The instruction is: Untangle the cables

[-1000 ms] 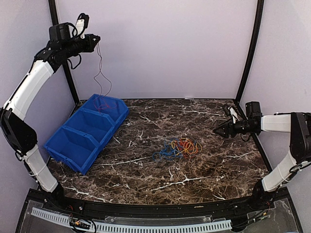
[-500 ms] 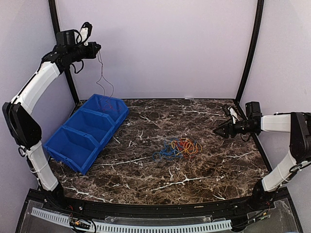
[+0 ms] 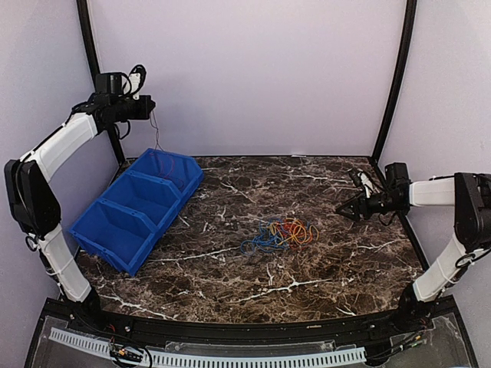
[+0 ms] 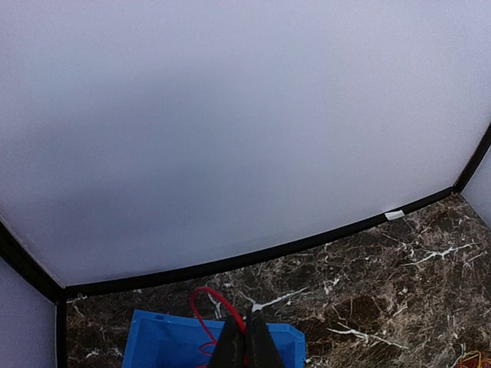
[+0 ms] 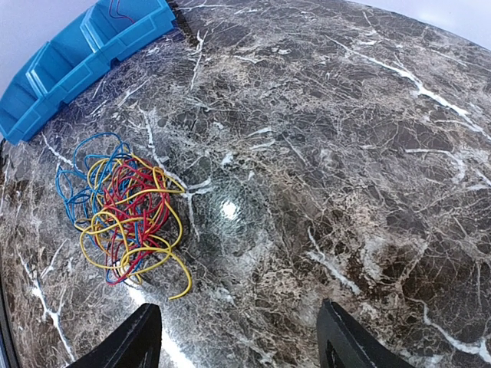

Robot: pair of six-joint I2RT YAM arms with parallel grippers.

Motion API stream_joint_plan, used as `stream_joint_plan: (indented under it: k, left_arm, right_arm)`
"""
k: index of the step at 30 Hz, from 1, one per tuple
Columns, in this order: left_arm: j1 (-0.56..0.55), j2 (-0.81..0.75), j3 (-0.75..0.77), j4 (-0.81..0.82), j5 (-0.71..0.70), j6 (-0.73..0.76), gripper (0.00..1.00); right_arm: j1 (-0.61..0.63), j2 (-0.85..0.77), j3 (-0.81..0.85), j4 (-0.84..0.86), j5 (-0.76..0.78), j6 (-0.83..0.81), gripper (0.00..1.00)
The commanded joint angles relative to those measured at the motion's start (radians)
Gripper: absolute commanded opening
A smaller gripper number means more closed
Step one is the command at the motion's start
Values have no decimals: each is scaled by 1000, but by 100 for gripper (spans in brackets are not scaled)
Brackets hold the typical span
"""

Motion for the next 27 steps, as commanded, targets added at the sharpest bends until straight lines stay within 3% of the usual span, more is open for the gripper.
stream_joint_plan:
  k: [1, 16, 27]
  left_arm:
    - [28, -39, -69, 33, -13, -33, 0]
    - [29, 105, -148, -110, 80, -161, 0]
    - [28, 298, -14, -182, 225, -185, 0]
  right_arm:
    - [-2, 11, 27, -6, -6, -15, 71]
    - [-2, 24, 30, -9, -13, -18, 71]
    - [-2, 26, 36, -18, -10, -23, 71]
